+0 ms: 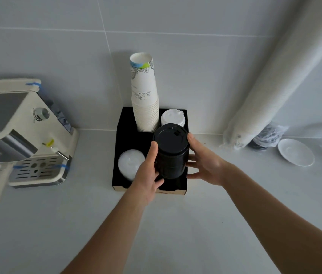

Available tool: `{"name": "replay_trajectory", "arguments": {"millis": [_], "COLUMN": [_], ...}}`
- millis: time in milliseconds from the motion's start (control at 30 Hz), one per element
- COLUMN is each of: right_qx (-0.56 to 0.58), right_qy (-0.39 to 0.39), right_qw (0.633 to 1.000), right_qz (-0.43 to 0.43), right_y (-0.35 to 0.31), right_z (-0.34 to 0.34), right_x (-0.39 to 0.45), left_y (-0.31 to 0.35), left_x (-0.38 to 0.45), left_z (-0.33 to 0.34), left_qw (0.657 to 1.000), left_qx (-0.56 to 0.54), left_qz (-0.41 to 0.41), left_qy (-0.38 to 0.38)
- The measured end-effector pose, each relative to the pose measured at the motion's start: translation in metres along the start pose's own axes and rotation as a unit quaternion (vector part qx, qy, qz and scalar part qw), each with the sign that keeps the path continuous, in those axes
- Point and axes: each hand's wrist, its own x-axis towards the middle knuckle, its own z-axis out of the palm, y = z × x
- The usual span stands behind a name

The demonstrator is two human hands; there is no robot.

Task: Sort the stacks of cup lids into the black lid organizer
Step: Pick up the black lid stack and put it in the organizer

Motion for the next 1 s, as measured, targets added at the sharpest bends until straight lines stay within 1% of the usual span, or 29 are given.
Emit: {"name": "replay_trajectory", "arguments": {"millis": [267, 567, 733, 867, 1000], "right_qx": [-0.001, 0.016, 0.025, 0.026, 0.029], "right_qy": [-0.047, -0.088, -0.088, -0.090, -0.067], "right_qw": [0.997, 0.992, 0.992, 0.992, 0.994], "right_qz": [0.062, 0.087, 0.091, 0.086, 0.078], "right_y": [0.002, -0.001, -0.003, 0.003, 0.007], "right_z": [-0.002, -0.005, -0.011, -0.014, -0.009], "right_x": [0.029, 0.050, 0.054, 0.058, 0.067], "left_y": [-0.021, -0.038, -0.042, -0.046, -0.046], "left_x": [0.008, 0.027, 0.034, 0.035, 0.038], "left_z": [-0.004, 0.001, 0.007, 0.006, 0.005], "left_qw": [0.996, 0.990, 0.987, 0.985, 0.985], "left_qx": [-0.078, -0.111, -0.110, -0.119, -0.121], "left_qz": [-0.003, -0.002, -0.002, -0.008, -0.019], "left_qy": [0.045, 0.092, 0.118, 0.121, 0.124]}}
